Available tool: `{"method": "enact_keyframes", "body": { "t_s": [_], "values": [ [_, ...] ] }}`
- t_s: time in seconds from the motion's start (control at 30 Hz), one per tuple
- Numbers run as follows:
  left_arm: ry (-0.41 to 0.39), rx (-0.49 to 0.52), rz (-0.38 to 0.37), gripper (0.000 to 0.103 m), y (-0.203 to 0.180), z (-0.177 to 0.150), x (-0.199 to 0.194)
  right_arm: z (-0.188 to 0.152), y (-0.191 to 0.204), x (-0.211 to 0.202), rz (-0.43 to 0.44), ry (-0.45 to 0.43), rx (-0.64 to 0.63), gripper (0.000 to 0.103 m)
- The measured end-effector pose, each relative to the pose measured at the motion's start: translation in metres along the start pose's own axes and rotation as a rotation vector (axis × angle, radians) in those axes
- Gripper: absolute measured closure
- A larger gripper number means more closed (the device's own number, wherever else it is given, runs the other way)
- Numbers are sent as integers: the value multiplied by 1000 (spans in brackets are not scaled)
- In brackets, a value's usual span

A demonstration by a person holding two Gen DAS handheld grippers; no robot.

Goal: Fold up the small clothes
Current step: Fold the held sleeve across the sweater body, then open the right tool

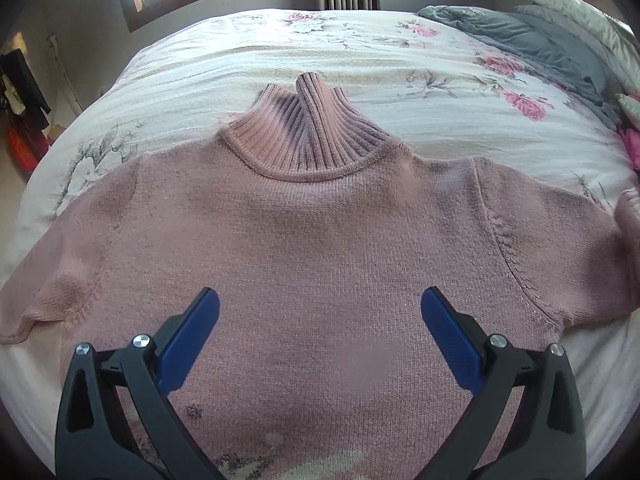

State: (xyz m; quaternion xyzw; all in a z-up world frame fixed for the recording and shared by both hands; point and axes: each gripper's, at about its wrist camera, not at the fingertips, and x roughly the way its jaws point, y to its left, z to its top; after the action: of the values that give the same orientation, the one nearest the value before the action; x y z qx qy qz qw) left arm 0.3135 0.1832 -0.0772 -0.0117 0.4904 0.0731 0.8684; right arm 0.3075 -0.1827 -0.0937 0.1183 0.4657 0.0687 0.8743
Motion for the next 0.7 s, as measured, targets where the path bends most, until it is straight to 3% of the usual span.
{"method": "enact_keyframes", "body": {
  "t_s": [0.13, 0.4, 0.53, 0.7],
  "values": [
    [3, -6, -28, 3, 5, -2, -5, -10, 43, 22, 63, 40, -51, 92],
    [31, 2, -65, 4, 1, -6, -2, -39, 72, 58, 35, 128, -132, 88],
    [53, 7, -115, 4, -11, -7, 0, -56, 71, 50, 109, 142, -152, 71],
    [106, 19, -253, 4, -43, -8, 2, -83, 56, 16, 156, 133, -160, 71]
  ]
}}
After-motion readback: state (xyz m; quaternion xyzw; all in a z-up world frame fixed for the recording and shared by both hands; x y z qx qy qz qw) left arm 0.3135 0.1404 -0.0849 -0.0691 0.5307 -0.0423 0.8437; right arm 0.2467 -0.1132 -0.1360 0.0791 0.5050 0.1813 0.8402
